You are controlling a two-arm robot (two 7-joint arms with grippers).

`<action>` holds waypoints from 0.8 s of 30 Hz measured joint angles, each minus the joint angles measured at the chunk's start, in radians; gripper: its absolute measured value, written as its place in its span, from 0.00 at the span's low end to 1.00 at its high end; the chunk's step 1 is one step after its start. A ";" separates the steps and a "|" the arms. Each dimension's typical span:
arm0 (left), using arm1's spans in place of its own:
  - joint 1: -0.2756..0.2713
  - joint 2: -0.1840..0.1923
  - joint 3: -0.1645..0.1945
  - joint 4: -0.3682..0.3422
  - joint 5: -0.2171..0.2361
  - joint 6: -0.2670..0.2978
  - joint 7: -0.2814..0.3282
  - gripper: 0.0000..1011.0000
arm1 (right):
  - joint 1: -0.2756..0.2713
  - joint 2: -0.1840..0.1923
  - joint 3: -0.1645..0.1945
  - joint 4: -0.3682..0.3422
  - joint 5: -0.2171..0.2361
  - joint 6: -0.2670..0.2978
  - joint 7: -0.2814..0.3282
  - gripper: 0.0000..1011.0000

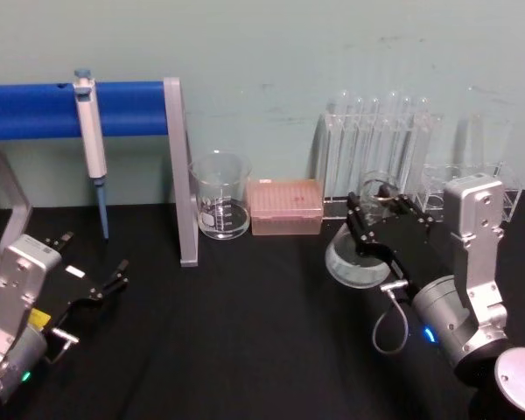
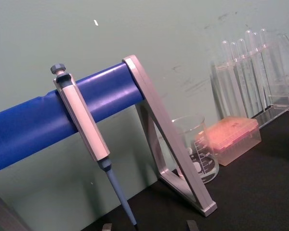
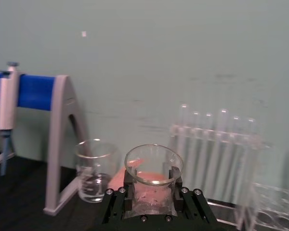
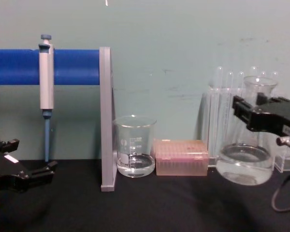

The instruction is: Grasp the erlenmeyer flask with one hand, shake it three times, then place it back.

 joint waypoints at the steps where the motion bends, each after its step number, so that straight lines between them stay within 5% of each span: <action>1: 0.000 0.000 0.000 0.000 0.000 0.000 0.000 0.99 | 0.002 0.002 -0.001 0.001 0.000 0.000 0.010 0.45; 14: 0.000 0.000 0.000 0.000 0.000 0.000 0.000 0.99 | 0.055 0.061 -0.060 0.035 0.057 -0.020 0.214 0.45; 24: 0.000 0.000 0.000 0.000 0.000 0.000 0.000 0.99 | 0.096 0.101 -0.117 0.059 0.103 -0.027 0.303 0.45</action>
